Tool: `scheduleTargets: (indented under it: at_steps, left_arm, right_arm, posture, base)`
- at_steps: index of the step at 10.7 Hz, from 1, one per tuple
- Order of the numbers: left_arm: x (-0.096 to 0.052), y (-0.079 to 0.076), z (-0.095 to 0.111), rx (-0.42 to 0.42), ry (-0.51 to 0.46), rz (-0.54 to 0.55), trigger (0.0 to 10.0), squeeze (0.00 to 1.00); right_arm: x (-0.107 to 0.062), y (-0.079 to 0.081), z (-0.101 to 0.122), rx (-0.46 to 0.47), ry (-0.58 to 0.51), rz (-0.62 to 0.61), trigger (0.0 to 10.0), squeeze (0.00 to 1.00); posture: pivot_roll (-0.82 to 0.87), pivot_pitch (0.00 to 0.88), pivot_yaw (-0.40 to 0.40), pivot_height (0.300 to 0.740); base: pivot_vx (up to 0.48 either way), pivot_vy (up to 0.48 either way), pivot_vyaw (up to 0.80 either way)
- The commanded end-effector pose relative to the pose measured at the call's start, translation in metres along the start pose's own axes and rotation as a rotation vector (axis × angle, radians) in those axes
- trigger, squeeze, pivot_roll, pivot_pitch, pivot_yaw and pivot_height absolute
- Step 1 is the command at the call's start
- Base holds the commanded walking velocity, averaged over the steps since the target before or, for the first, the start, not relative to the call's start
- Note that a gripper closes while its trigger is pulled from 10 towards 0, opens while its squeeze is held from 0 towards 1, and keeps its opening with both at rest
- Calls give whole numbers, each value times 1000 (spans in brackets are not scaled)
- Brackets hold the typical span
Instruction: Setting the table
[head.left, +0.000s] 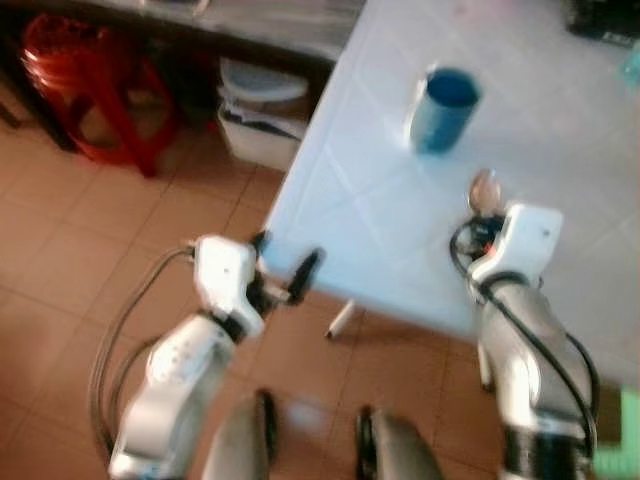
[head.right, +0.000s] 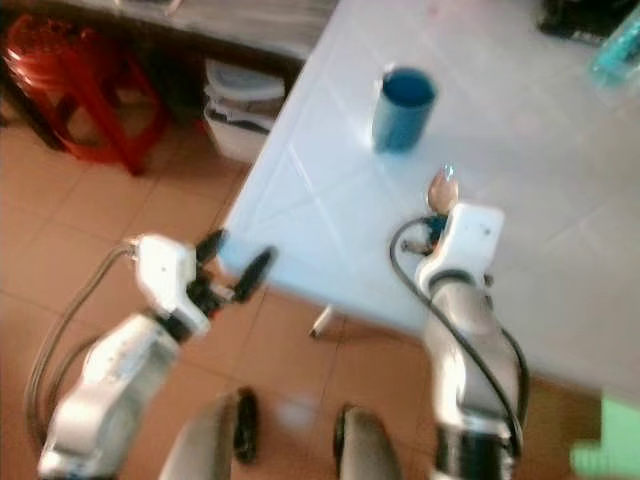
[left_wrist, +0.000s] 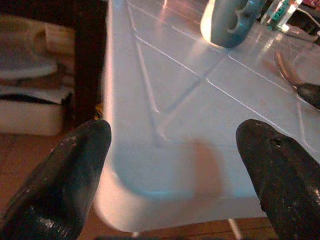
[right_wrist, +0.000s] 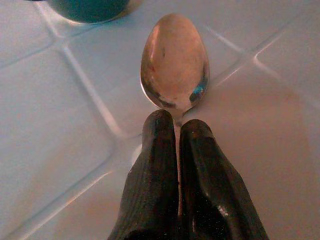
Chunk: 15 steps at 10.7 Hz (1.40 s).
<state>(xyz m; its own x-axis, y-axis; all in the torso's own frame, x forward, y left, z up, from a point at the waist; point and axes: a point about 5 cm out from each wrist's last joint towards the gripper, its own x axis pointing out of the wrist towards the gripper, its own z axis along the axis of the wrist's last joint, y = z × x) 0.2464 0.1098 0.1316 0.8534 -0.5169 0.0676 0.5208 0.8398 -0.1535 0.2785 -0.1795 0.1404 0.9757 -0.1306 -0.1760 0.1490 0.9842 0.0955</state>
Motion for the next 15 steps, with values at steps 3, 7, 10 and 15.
scheduleTargets:
  at_steps: [3,7,10,15]
  left_arm:
    - [2,-3,-6,4,-1,10,10000,0]
    - [6,5,-8,32,-18,94,10000,0]
    - [8,14,-5,50,-53,171,10000,0]
    - [13,21,0,68,-97,226,10000,0]
  right_arm:
    - [-2,10,-38,15,183,58,0,0]
    - [9,16,-24,-55,69,106,0,0]
    - [14,24,-1,-110,-102,149,0,0]
    - [12,22,16,-192,-263,137,0,0]
  posture:
    - [-35,254,7,740]
    - [-37,233,-2,740]
    - [-37,229,0,740]
    - [-48,215,0,740]
  base:
    - [0,480,0]
    - [0,472,0]
    - [0,464,0]
    - [140,395,0]
